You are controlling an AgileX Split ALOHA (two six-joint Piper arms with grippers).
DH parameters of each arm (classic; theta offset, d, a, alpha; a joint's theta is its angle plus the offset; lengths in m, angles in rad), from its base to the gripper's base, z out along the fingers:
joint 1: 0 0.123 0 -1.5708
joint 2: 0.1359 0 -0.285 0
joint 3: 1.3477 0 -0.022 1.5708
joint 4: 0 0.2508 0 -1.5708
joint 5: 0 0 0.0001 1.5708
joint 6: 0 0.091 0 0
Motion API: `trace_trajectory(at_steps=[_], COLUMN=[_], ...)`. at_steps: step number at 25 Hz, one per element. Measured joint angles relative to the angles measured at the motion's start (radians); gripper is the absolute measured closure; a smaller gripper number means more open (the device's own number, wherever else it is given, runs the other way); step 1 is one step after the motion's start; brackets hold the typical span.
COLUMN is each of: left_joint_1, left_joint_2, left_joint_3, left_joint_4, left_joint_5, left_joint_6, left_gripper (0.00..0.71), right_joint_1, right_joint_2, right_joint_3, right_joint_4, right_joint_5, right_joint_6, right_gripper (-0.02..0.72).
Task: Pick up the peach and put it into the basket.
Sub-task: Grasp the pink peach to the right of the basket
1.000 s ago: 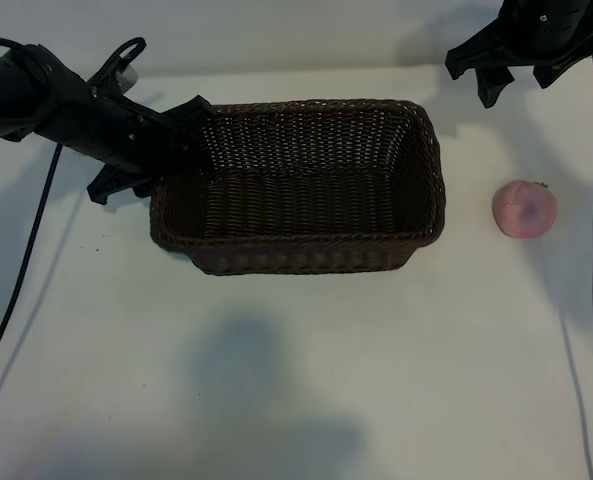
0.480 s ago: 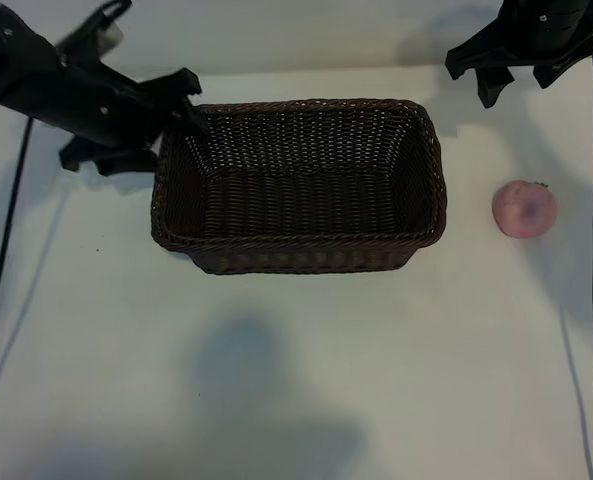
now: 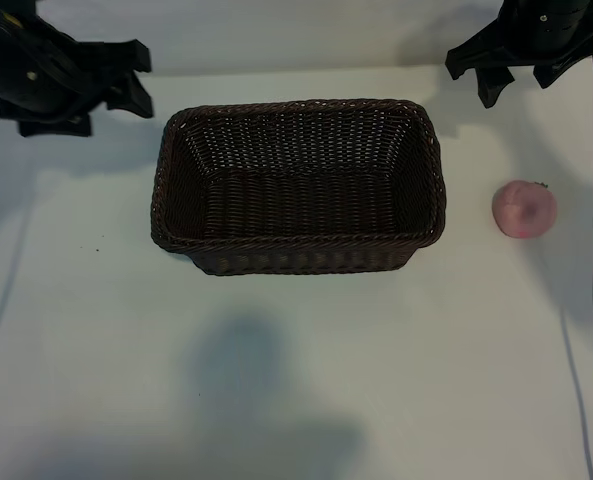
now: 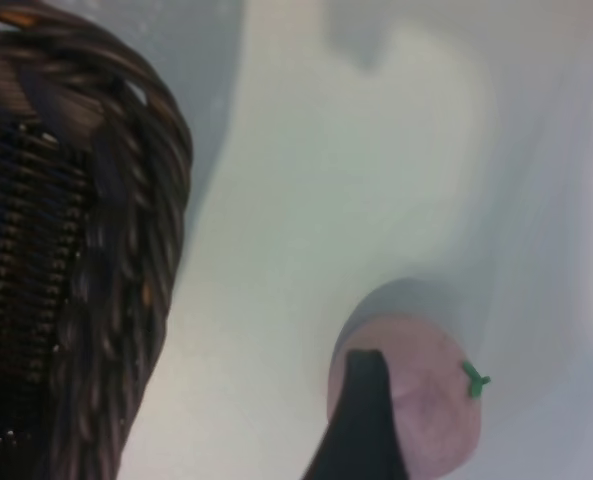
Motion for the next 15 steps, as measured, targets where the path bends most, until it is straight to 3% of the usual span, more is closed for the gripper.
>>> trace_trajectory(at_steps=[11, 15], left_joint_1=[0.0, 0.0], left_joint_2=[-0.017, -0.017], left_joint_3=[-0.02, -0.02], left_joint_4=[0.054, 0.067], left_joint_5=[0.088, 0.09], left_joint_6=[-0.01, -0.007], left_gripper=[0.12, 0.121], right_joint_1=[0.0, 0.0], right_joint_2=[0.0, 0.0], right_joint_3=[0.0, 0.0], right_joint_4=[0.0, 0.031], right_joint_5=[0.0, 0.0], right_joint_6=[0.018, 0.02], right_gripper=[0.115, 0.115])
